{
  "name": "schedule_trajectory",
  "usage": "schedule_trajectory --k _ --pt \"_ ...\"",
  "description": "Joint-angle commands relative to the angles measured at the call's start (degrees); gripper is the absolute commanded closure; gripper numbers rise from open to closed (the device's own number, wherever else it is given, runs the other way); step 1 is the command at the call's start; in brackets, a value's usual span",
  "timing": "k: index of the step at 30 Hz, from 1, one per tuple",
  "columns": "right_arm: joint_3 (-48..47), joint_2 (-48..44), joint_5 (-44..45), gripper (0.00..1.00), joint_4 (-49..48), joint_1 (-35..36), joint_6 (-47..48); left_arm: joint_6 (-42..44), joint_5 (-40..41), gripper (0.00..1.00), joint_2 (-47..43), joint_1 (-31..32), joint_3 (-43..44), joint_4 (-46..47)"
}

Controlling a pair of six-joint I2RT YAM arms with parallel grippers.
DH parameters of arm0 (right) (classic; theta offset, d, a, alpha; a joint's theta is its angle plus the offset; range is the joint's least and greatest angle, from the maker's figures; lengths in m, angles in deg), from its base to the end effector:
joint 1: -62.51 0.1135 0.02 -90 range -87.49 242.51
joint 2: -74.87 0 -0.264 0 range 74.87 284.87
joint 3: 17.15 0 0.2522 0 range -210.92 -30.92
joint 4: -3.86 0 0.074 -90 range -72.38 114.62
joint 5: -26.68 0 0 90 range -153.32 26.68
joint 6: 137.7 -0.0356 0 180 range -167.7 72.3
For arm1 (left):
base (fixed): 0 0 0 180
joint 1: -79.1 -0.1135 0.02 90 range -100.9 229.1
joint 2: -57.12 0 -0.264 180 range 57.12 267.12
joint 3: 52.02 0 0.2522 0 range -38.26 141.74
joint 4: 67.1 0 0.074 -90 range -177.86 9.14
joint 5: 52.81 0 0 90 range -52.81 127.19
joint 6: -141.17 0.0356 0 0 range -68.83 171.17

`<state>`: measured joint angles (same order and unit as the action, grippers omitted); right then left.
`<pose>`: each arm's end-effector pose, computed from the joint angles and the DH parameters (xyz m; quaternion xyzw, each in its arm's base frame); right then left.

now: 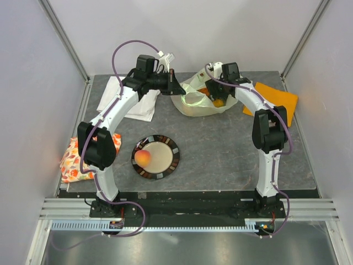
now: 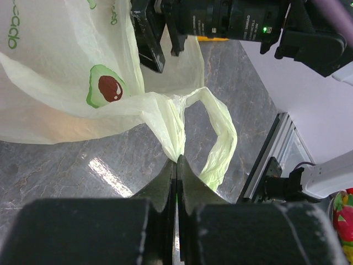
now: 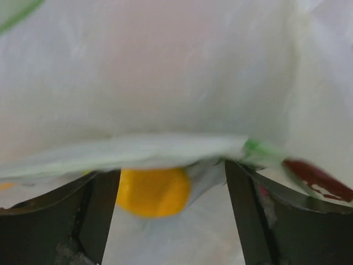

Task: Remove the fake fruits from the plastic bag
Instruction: Take out the fake fruit from the plastic bag.

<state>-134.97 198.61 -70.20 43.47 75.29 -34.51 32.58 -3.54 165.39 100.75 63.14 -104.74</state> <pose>0.4809 0.1135 0.2290 -0.2297 0.8952 0.0542 0.3779 0.4003 -0.1839 0.3428 0.1937 0.8101 -0.4435 0.3311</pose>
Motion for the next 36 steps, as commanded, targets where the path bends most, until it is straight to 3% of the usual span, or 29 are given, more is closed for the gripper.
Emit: schedule_trajectory --k 1,3,7,11,12,13,14,18,22,28,33,36 --pt "-6.07 3.95 9.68 0.09 -4.05 -0.21 -2.37 -1.01 -2.51 0.98 -1.92 0.50 -0.16 1.38" --pt "-9.13 7.11 9.78 0.03 -3.96 -0.03 -2.38 -0.84 -3.04 0.98 -1.75 0.94 -0.15 1.38" --pt "-16.43 15.11 8.11 0.02 -3.17 -0.03 0.25 -0.22 -3.21 0.99 -1.48 1.11 -0.42 1.03" --pt "-18.56 19.60 8.81 0.14 -3.26 -0.12 4.82 1.18 -2.43 0.98 -2.10 1.20 -0.51 0.06" --pt "-18.04 19.52 8.63 0.33 -3.34 -0.29 5.52 1.71 -2.25 0.98 -2.27 1.20 -0.59 -0.11" --pt "-17.86 19.34 8.37 0.47 -3.52 -0.29 6.31 1.89 -1.90 0.99 -2.36 1.20 -0.59 -0.29" --pt "-17.51 18.56 7.76 0.73 -3.61 -0.47 6.49 1.98 -1.72 0.99 -2.45 1.20 -0.68 -0.47" --pt "-12.52 13.03 4.87 0.99 -4.22 -0.82 6.32 2.42 -0.06 0.98 -2.36 1.64 -0.77 -0.38" --pt "-3.02 1.09 -1.81 1.00 -7.30 -0.73 6.41 2.51 1.61 0.98 -1.57 1.99 0.55 -0.21" --pt "6.04 -17.71 -11.23 1.00 -2.03 -0.82 4.39 3.91 3.11 0.98 0.36 2.08 3.71 0.15" --pt "9.83 -23.89 -13.51 1.00 1.04 -0.73 1.49 3.21 3.38 0.98 1.07 2.17 4.94 0.41" --pt "9.22 -24.25 -13.70 1.00 7.62 -0.82 2.89 2.68 3.55 0.99 1.16 2.17 6.08 1.02"
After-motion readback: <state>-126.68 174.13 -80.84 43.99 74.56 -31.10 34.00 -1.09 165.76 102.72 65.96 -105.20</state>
